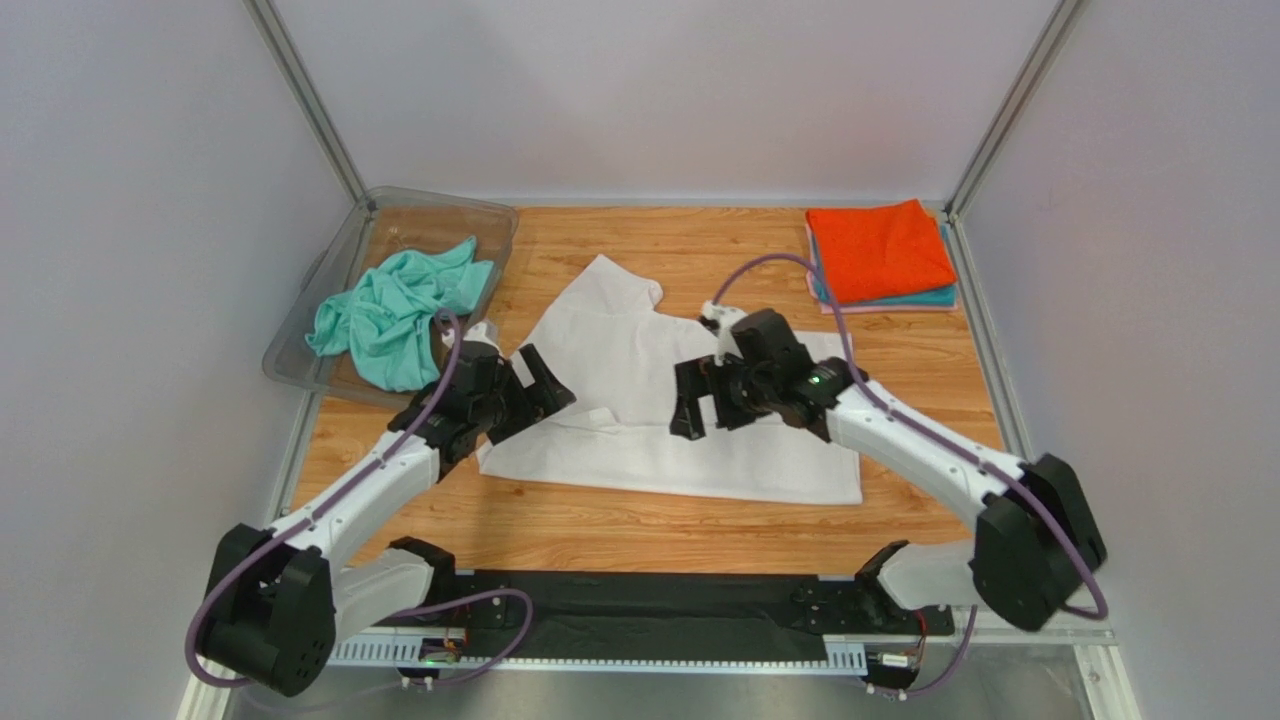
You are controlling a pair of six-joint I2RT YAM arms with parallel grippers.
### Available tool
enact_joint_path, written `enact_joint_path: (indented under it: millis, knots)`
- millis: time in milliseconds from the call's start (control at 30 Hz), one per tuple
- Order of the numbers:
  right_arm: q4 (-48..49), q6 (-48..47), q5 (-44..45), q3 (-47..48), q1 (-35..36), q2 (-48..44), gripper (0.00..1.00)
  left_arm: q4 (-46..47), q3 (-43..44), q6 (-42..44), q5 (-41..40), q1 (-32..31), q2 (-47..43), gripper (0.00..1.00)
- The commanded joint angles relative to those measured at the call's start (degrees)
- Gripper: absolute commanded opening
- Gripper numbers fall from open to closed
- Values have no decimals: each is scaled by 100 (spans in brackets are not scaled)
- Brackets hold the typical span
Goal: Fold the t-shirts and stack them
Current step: Fold the tshirt
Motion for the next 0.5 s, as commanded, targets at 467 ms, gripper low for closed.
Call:
enact_joint_path:
  millis: [467]
  knots:
    - [251,-2318,-1607,3702,976,4108,93,-354,-1564,109,-95,733,-1181,100]
